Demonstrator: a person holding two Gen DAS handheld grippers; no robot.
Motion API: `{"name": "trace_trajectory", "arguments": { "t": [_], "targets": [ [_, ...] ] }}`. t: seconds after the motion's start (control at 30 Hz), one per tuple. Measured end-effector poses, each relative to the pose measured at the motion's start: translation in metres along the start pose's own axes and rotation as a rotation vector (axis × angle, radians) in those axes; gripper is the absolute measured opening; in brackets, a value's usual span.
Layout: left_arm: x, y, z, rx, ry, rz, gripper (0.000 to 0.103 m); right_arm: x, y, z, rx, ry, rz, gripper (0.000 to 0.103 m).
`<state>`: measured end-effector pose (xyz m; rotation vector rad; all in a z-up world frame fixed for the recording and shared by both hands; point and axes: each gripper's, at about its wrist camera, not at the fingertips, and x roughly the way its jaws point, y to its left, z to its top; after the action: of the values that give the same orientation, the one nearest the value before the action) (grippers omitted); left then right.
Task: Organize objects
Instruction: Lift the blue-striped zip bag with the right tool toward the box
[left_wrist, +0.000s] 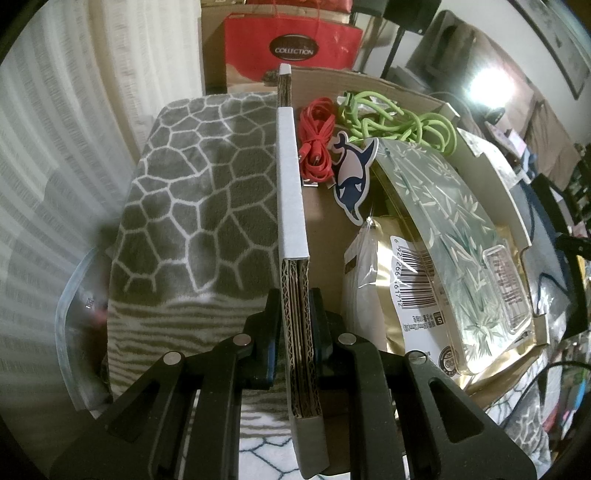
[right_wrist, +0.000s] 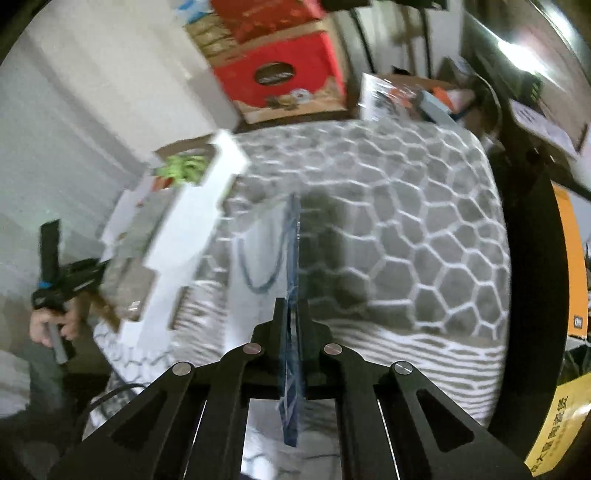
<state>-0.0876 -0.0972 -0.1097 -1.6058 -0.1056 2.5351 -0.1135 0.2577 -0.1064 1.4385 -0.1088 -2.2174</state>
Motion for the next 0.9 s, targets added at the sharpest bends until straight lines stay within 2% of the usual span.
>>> {"name": "trace_trajectory", "arguments": {
  "t": [0.2, 0.37, 0.43, 0.5, 0.53, 0.63, 0.73, 0.9],
  "targets": [
    [0.000, 0.000, -0.001, -0.002, 0.000, -0.002, 0.013, 0.000, 0.049, 0.007, -0.069, -0.001, 0.060, 0.003],
    [0.000, -0.001, -0.001, -0.003, 0.000, -0.002, 0.013, 0.013, 0.076, 0.008, -0.071, 0.037, 0.152, 0.004],
    [0.000, -0.001, -0.001, -0.003, 0.001, -0.001, 0.013, 0.018, 0.089, 0.009, -0.076, 0.061, 0.213, 0.009],
    [0.001, -0.001, -0.002, -0.003, 0.001, -0.001, 0.013, 0.016, 0.100, 0.009, -0.091, 0.061, 0.232, 0.010],
    [0.001, -0.002, -0.002, -0.003, 0.001, -0.002, 0.013, 0.014, 0.104, 0.010, -0.096, 0.055, 0.230, 0.011],
    [0.001, -0.001, -0.002, -0.004, 0.001, -0.002, 0.013, 0.007, 0.102, 0.013, -0.080, 0.028, 0.233, 0.035],
    [0.001, -0.002, -0.002, -0.004, 0.001, -0.002, 0.013, 0.002, 0.089, 0.017, -0.043, 0.002, 0.212, 0.039],
    [0.001, -0.001, -0.002, -0.005, 0.001, -0.003, 0.013, 0.015, 0.060, 0.015, -0.010, 0.014, 0.039, 0.045]
  ]
}}
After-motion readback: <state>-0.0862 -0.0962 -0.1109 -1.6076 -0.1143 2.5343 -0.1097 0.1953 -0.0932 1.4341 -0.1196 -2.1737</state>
